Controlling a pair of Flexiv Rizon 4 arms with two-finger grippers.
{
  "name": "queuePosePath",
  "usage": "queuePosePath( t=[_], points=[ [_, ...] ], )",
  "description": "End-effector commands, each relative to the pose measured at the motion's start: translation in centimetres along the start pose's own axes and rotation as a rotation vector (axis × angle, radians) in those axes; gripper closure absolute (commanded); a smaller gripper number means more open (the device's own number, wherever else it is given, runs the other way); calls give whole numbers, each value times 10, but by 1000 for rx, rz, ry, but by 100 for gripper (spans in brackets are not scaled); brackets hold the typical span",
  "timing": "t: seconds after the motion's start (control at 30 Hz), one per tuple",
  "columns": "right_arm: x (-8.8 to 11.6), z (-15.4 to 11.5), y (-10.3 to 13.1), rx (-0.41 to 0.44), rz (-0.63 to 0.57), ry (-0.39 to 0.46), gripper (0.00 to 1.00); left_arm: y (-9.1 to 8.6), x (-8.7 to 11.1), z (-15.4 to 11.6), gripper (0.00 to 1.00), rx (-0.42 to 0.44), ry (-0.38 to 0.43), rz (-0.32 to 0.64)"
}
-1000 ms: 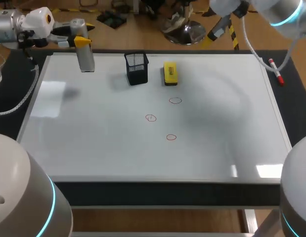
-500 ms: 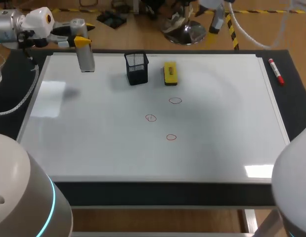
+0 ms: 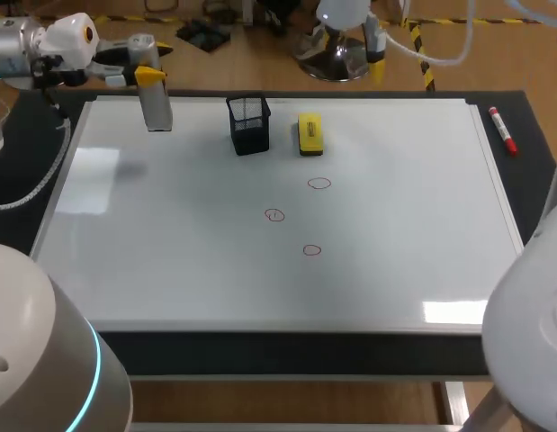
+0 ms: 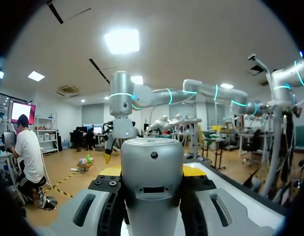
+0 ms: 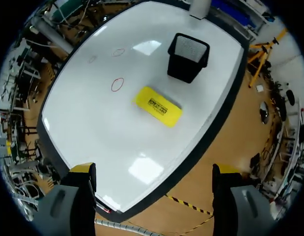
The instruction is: Pick up the inspection probe, press it on each red-marked spot on the whiteboard one by one, put down the probe, pick up the eraser, and wipe off all the red marks.
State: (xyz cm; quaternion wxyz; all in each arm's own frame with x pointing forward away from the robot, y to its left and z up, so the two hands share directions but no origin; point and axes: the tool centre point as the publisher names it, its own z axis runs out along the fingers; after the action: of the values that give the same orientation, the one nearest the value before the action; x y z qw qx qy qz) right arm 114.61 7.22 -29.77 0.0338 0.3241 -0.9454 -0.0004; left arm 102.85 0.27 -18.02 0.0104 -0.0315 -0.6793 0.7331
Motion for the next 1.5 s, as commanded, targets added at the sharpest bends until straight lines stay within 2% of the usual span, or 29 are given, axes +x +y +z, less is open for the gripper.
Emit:
queuePosePath(
  t=[0.03, 0.23, 0.3, 0.37, 0.63, 0.7, 0.73, 1.33, 1.4, 1.43, 1.5],
  points=[
    [2, -2, 5, 299, -270, 282, 0, -1, -1, 0, 100, 0, 3, 0],
    [10, 5, 7, 257, -320, 127, 0, -1, -1, 0, 100, 0, 3, 0],
    [13, 8, 4, 241, -309, 100, 0, -1, -1, 0, 100, 0, 3, 0],
    [16, 9, 5, 224, -302, 38, 0, -1, -1, 0, 100, 0, 3, 0],
    [23, 17, -1, 144, -268, -86, 0, -1, -1, 0, 100, 0, 3, 0],
    [23, 20, -2, 76, -329, -34, 0, -1, -1, 0, 100, 0, 3, 0],
    [22, 22, -3, 79, -297, 14, 0, -1, -1, 0, 100, 0, 3, 0],
    [22, 22, -3, 79, -297, 14, 0, -1, -1, 0, 100, 0, 3, 0],
    [20, 26, -4, -12, -338, -72, 0, -1, -1, 0, 100, 0, 3, 0],
    [20, 26, -4, -33, -353, -75, 0, -1, -1, 0, 100, 0, 3, 0],
    [19, 29, -3, -96, -392, -156, 0, -1, -1, 0, 100, 0, 3, 0]
  ],
)
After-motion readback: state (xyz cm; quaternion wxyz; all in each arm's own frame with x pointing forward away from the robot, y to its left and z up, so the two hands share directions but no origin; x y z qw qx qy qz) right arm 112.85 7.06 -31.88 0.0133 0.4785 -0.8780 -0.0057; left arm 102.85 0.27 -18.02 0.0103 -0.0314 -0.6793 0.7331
